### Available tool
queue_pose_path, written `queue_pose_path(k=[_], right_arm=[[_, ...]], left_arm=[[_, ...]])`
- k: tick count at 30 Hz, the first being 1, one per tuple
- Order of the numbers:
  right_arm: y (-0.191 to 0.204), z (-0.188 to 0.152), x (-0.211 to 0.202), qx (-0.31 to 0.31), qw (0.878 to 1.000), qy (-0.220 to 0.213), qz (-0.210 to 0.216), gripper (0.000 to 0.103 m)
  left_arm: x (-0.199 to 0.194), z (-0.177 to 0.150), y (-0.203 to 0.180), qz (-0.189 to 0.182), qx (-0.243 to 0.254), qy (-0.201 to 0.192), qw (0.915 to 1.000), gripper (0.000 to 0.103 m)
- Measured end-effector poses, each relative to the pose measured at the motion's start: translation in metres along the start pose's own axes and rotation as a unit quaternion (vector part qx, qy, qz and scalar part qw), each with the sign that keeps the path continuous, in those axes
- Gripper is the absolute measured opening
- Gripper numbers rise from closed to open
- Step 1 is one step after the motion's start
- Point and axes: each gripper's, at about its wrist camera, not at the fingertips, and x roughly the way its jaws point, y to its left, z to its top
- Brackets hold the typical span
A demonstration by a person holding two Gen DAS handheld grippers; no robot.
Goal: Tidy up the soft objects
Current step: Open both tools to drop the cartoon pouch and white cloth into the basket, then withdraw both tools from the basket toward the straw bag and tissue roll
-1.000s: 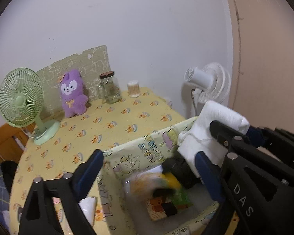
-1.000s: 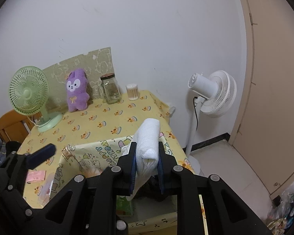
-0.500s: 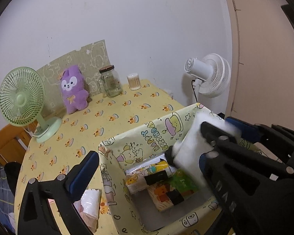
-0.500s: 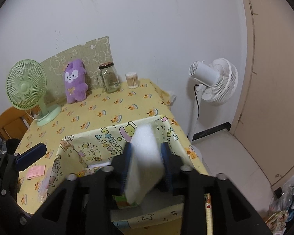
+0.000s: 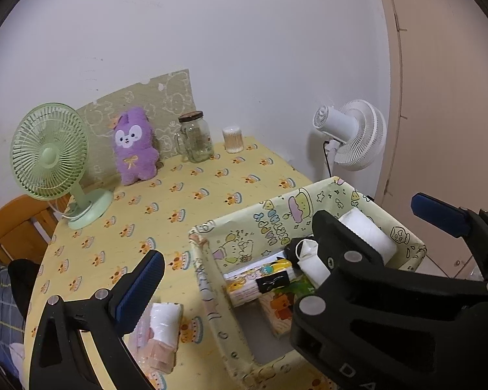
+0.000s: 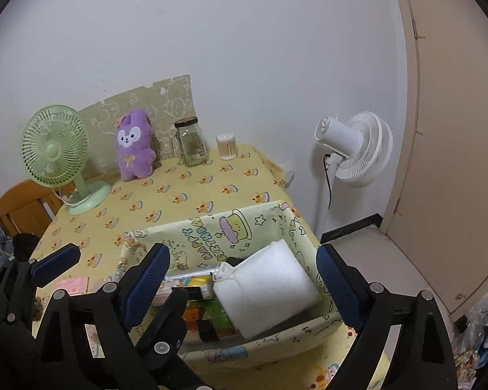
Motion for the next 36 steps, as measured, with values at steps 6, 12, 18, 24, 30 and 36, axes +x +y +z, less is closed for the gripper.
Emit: queue_pose_path(k=[6,12,18,24,30,36], right_arm=[[0.011,-0.001,-0.017,-0.007,1.000,-0.011,0.002,0.094],[0.025,-0.001,-0.034,-0.016,1.000,-0.022,0.005,0.094],[0.040,0.001,-0.049,-0.026,0.999,-0.035,0.009,0.094],[0.054,0.000,-0.064,-0.032,0.998,-0.045,0.014,0.094],[0.071,-0.001,-0.076,-0.040,0.998,-0.051,0.015,0.098],[0.088,-0.005,-0.083,-0.045,0.997,-0.054,0.029,0.099]], left_arm=[[-0.015,-0.003,0.012,0.001,-0.009,-0.011,0.9999,0.103],[-0.033,-0.007,0.024,0.008,-0.020,-0.023,0.9995,0.103],[-0.050,-0.010,0.036,0.012,-0.030,-0.035,0.9989,0.103],[-0.064,-0.014,0.048,0.018,-0.035,-0.045,0.9982,0.103],[-0.080,-0.020,0.062,0.029,-0.042,-0.055,0.9972,0.103],[-0.091,-0.028,0.076,0.040,-0.051,-0.060,0.9961,0.103]])
